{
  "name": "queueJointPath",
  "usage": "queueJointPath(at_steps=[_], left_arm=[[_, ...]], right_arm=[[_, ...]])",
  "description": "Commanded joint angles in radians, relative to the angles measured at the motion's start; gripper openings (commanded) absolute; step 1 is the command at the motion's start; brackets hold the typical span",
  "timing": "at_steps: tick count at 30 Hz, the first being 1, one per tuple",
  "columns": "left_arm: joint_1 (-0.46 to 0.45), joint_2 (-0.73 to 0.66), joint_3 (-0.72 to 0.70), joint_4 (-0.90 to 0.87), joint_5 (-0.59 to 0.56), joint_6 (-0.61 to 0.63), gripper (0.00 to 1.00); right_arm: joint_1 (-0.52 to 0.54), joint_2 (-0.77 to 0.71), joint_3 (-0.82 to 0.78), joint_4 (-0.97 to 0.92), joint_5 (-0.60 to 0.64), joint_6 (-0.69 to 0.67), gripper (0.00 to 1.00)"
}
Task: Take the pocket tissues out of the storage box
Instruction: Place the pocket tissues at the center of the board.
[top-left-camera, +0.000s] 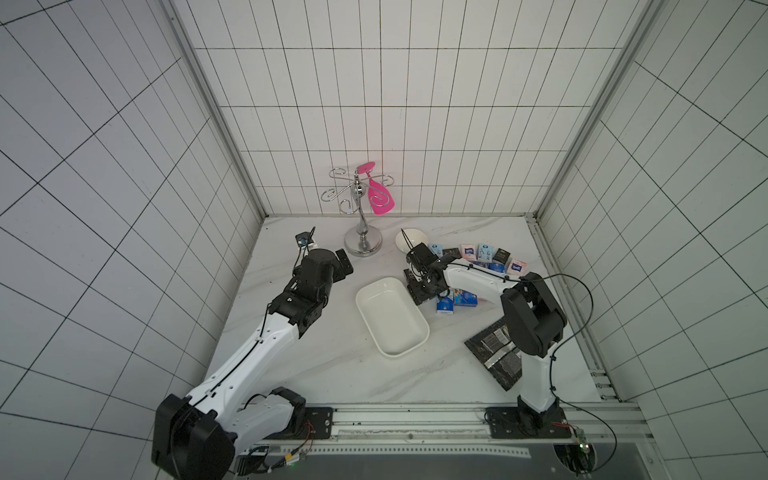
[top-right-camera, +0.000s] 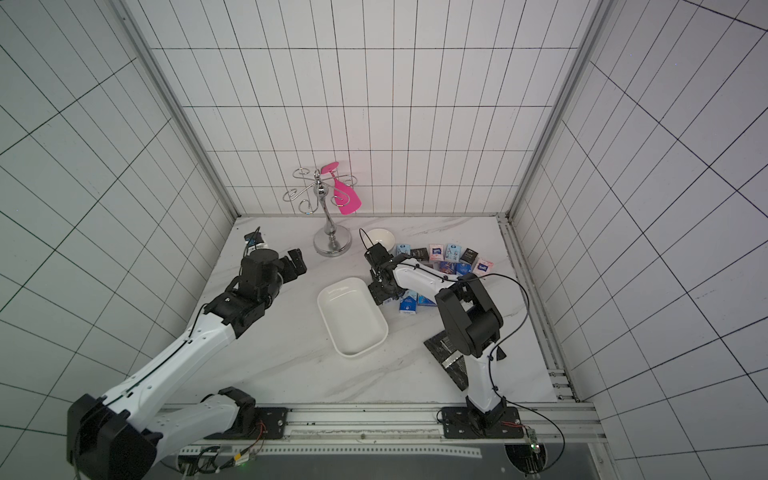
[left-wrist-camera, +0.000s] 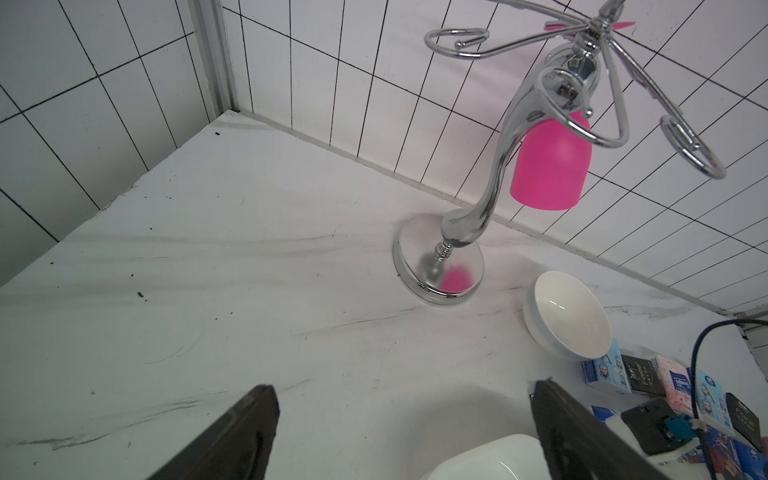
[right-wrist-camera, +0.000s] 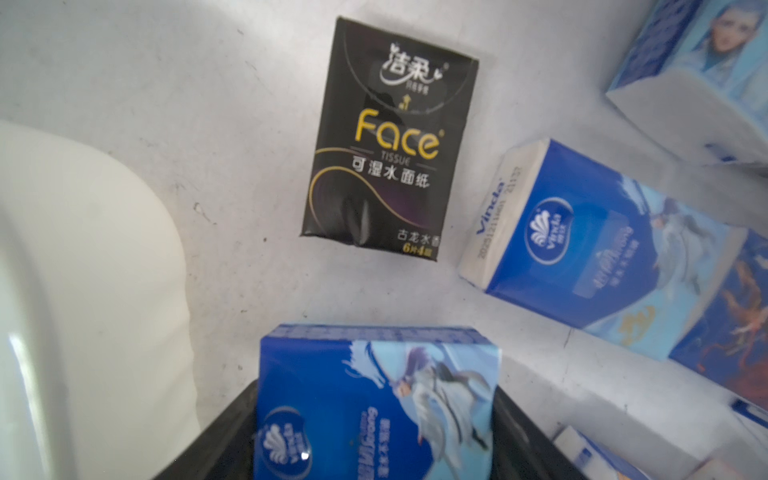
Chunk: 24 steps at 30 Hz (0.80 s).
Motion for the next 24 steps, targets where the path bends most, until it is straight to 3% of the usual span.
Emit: queueJointPath(at_steps=[1, 24], left_arm=[[0.006, 0.000, 0.003, -0.001, -0.002, 0.009, 0.99], [0.006, 0.001, -0.006, 0.002, -0.005, 0.007, 0.99]], right_arm=[[0.001, -0.007, 0.034, -0.018, -0.016, -0.002, 0.77], [-0.017, 0.036, 0.084, -0.026, -0.006, -0.011, 0.84]])
